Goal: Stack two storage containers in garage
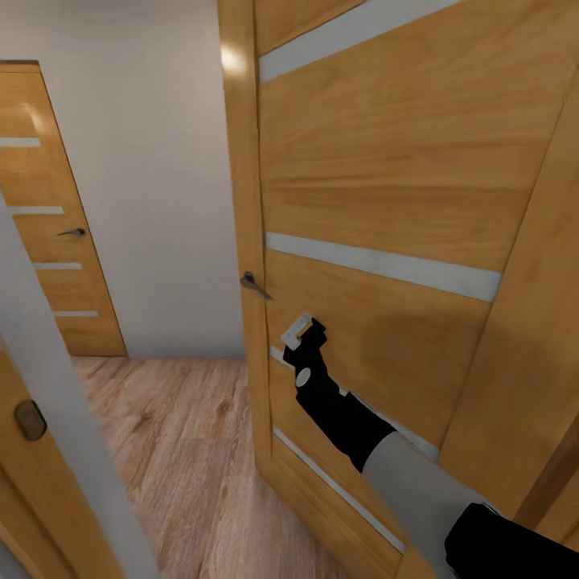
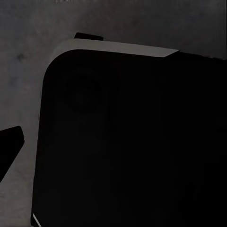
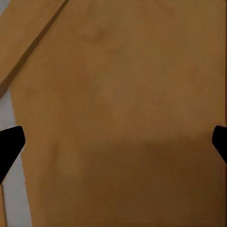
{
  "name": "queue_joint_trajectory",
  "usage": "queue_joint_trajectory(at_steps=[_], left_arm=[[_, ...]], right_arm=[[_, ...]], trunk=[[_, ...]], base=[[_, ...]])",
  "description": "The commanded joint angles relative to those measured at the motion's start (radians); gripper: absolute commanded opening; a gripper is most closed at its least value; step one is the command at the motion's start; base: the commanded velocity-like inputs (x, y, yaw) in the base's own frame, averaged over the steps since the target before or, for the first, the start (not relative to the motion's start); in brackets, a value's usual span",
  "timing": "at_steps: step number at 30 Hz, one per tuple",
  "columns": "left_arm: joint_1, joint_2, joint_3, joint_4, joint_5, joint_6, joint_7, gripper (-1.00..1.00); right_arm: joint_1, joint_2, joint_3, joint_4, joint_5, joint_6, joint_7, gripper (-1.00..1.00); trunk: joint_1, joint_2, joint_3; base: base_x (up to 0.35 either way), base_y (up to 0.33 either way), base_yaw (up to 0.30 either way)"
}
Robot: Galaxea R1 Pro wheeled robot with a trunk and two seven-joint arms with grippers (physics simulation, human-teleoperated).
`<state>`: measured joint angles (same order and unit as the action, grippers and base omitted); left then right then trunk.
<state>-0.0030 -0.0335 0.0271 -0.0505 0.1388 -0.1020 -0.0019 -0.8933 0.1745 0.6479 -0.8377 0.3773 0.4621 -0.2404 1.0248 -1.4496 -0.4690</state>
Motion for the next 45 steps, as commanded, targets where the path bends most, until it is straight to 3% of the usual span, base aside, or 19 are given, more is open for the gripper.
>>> queue_joint_trajectory(at_steps=[1,20,28,37,45], left_arm=[[0.000,0.000,0.002,0.000,0.006,-0.003,0.000,1.00],[0.000,0.000,0.004,0.000,0.008,-0.003,0.000,1.00],[0.000,0.001,0.004,0.001,0.008,-0.002,0.002,1.00],[0.000,0.001,0.004,0.001,0.008,-0.002,0.001,1.00],[0.000,0.001,0.004,0.001,0.008,-0.002,0.001,1.00]], right_arm=[[-0.001,0.000,0.000,0.000,0.008,0.009,-0.005,1.00],[-0.001,0.000,0.001,0.011,0.012,0.000,-0.009,1.00],[-0.001,0.000,-0.002,0.018,0.010,-0.038,-0.021,1.00],[-0.002,0.000,-0.010,0.112,0.009,-0.090,-0.022,1.00],[-0.001,0.000,-0.014,0.135,0.009,-0.108,-0.030,1.00]], trunk=[[0.000,0.000,-0.001],[0.000,0.000,-0.001],[0.000,0.000,-0.001],[0.000,0.000,-0.001],[0.000,0.000,-0.001]], base=[[0.126,-0.223,0.000],[0.047,-0.043,0.000],[0.306,0.000,0.000],[0.321,0.000,0.000],[0.321,0.000,0.000]])
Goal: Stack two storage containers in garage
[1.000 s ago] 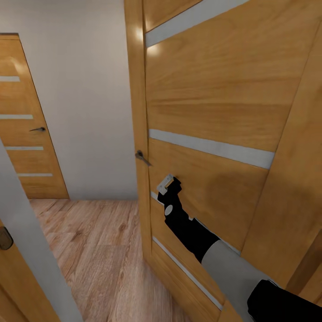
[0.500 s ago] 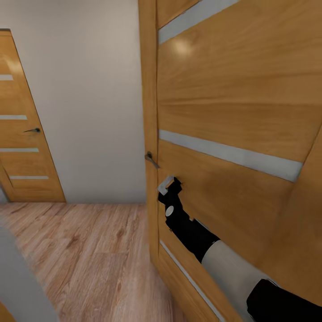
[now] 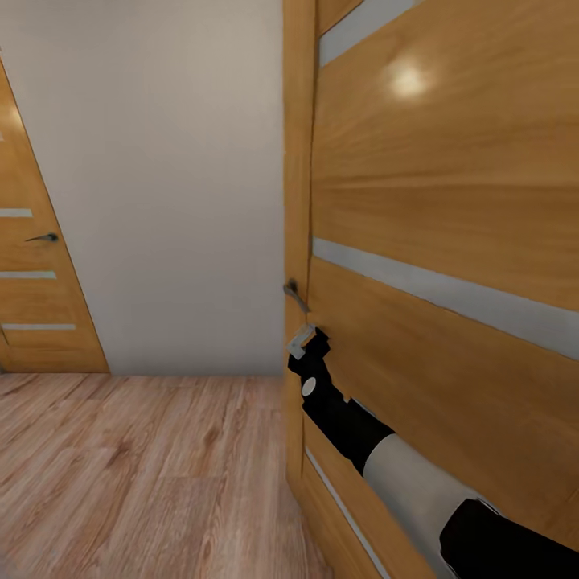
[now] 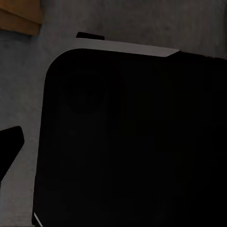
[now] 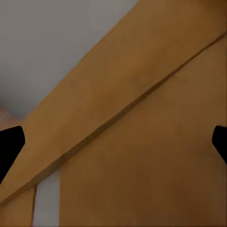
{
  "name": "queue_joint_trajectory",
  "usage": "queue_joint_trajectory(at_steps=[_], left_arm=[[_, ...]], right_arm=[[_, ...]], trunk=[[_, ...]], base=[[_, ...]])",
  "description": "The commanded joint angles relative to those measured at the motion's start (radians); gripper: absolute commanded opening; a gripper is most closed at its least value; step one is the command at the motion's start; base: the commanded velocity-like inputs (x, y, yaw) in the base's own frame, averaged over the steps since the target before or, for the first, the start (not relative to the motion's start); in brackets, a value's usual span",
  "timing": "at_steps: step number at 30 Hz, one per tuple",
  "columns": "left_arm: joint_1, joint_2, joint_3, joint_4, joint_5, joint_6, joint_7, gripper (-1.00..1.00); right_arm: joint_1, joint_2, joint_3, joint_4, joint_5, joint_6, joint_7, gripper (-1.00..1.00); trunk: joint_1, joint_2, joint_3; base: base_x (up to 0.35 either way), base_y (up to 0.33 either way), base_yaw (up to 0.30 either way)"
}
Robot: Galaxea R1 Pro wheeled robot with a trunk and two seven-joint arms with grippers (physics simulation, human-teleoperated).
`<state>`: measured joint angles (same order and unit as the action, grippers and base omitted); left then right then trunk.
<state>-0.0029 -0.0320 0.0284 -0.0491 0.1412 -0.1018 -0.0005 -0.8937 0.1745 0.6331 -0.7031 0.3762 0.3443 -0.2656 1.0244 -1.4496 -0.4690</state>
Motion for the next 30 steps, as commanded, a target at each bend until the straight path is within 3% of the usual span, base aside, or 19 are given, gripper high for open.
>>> queue_joint_trajectory(at_steps=[1,8,26,29,30], left_arm=[[0.000,0.000,0.002,0.000,0.006,-0.002,0.000,1.00],[0.000,0.000,0.002,0.000,0.005,-0.004,0.000,1.00],[0.000,0.000,0.002,0.000,0.006,-0.003,-0.001,1.00],[0.000,0.000,0.002,0.000,0.006,-0.003,-0.001,1.00],[0.000,0.000,0.002,0.000,0.005,-0.004,-0.001,1.00]], right_arm=[[-0.001,0.000,0.000,0.001,0.010,0.010,-0.005,1.00],[-0.001,0.000,-0.008,0.002,0.010,0.009,-0.008,1.00],[-0.001,0.000,-0.001,-0.005,0.020,0.011,-0.011,1.00],[0.001,0.000,0.004,-0.002,0.017,0.007,-0.065,1.00],[0.003,0.000,0.004,-0.001,0.011,-0.002,-0.114,1.00]], trunk=[[0.001,0.000,-0.001],[0.001,0.000,-0.001],[0.001,0.000,-0.001],[0.001,0.000,-0.001],[0.001,0.000,-0.001]], base=[[0.321,0.000,0.000],[0.254,0.000,0.000],[0.012,0.000,0.000],[0.000,0.000,0.000],[0.000,0.000,0.000]])
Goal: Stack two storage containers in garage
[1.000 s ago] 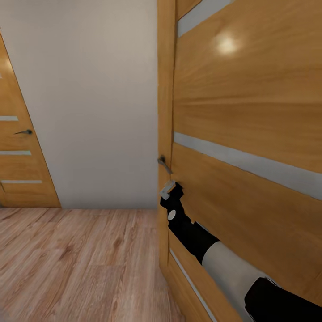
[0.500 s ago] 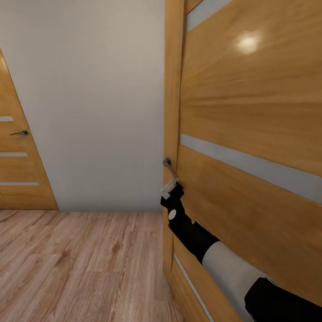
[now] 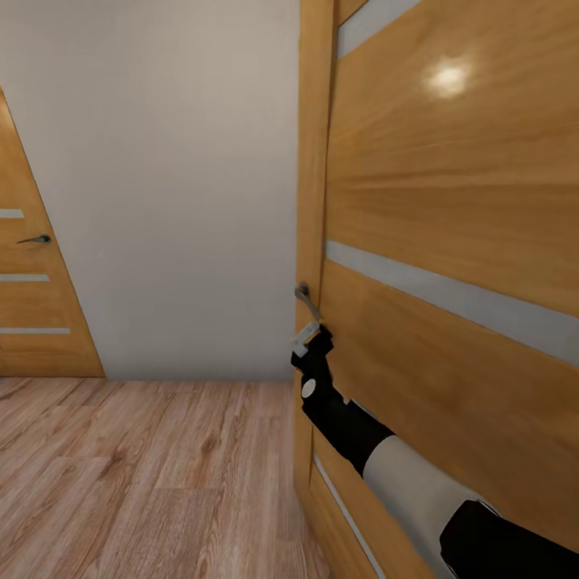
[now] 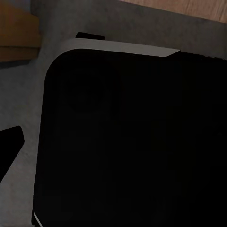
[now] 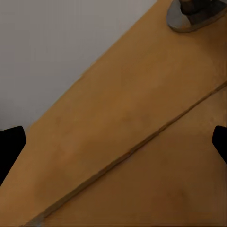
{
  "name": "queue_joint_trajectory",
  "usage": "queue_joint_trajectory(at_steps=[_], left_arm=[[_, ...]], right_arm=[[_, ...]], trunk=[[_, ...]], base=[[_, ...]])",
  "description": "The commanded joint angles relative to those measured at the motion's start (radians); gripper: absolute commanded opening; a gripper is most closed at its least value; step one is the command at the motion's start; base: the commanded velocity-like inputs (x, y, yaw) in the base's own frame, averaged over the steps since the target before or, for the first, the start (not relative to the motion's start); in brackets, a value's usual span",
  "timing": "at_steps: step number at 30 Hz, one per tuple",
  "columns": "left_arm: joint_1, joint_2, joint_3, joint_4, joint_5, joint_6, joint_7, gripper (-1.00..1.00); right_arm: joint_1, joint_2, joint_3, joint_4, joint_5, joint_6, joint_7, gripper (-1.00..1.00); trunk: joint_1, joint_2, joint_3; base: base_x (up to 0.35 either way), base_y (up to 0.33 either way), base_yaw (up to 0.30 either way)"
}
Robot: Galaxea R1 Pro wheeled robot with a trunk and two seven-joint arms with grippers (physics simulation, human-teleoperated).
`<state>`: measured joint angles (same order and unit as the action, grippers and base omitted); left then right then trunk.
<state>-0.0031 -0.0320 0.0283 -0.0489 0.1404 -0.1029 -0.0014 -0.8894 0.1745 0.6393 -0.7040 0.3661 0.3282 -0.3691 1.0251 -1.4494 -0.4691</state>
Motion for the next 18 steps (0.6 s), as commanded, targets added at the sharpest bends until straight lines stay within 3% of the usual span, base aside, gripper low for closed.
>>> queue_joint_trajectory(at_steps=[1,18], left_arm=[[0.000,0.000,0.002,0.000,0.006,-0.003,0.000,1.00],[0.000,0.000,0.002,0.000,0.007,-0.003,0.000,1.00]], right_arm=[[-0.001,0.000,-0.002,0.000,0.019,0.010,-0.026,1.00],[0.000,0.000,-0.001,0.020,0.014,0.003,-0.060,1.00]], trunk=[[0.000,-0.001,-0.001],[0.000,-0.001,-0.001]], base=[[0.000,0.000,0.000],[0.000,0.000,0.058]])
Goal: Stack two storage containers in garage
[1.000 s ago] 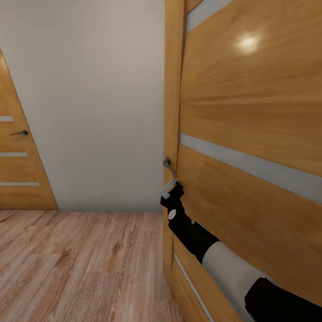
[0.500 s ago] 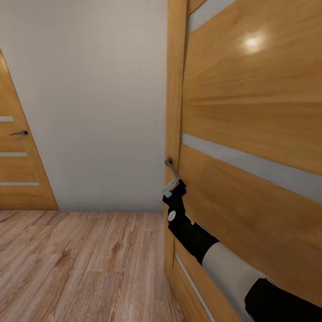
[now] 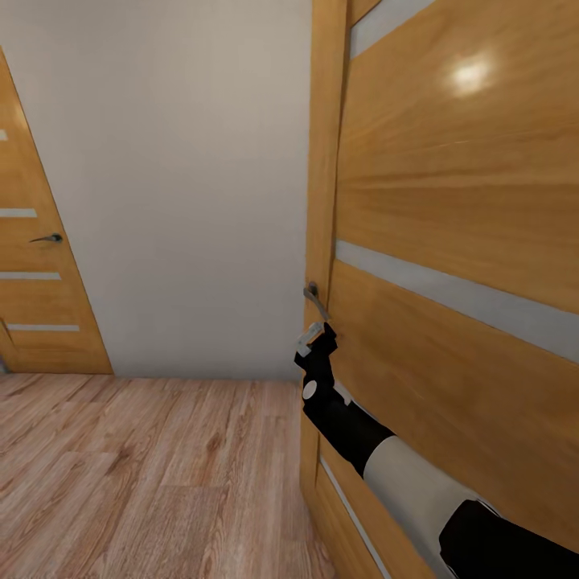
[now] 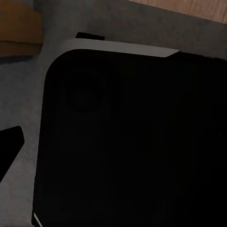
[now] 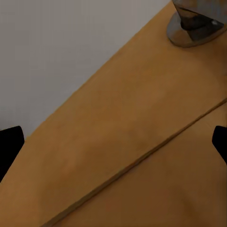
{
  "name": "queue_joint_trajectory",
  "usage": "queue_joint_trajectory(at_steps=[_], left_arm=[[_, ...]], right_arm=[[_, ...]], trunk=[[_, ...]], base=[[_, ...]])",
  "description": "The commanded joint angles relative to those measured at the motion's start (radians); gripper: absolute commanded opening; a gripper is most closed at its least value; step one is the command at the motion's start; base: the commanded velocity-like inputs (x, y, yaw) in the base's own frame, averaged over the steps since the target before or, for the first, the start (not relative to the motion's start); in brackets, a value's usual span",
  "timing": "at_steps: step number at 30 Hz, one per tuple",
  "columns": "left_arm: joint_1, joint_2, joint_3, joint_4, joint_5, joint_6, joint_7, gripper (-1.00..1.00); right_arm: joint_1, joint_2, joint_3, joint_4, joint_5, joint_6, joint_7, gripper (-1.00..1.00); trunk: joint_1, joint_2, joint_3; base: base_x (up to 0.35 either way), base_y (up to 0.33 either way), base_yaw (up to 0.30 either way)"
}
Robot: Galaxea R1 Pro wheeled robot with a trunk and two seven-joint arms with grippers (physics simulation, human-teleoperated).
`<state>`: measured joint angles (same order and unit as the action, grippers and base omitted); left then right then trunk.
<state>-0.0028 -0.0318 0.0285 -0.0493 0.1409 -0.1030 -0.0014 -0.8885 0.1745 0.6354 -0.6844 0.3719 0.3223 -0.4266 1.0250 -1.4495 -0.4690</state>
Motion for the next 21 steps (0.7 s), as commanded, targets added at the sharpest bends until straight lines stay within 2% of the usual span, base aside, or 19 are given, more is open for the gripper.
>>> queue_joint_trajectory(at_steps=[1,5,14,21], left_arm=[[0.000,0.000,0.002,0.000,0.006,-0.003,0.000,1.00],[0.000,0.000,0.002,0.000,0.006,-0.002,0.000,1.00],[0.000,0.000,0.002,0.000,0.005,-0.003,0.000,1.00],[0.000,0.000,0.002,0.000,0.005,-0.003,0.000,1.00]], right_arm=[[-0.001,0.000,0.003,0.000,0.009,0.010,-0.003,1.00],[-0.001,0.000,0.003,0.001,0.007,0.010,-0.002,1.00],[-0.001,0.000,0.004,0.003,0.008,0.011,-0.002,1.00],[0.000,0.000,0.004,0.002,0.009,0.009,-0.001,1.00]], trunk=[[0.000,-0.001,-0.001],[0.000,-0.001,-0.001],[0.000,-0.001,-0.001],[0.000,-0.001,-0.001]], base=[[0.000,0.000,0.005],[0.000,0.000,0.040],[0.000,0.000,0.207],[0.000,0.000,0.041]])
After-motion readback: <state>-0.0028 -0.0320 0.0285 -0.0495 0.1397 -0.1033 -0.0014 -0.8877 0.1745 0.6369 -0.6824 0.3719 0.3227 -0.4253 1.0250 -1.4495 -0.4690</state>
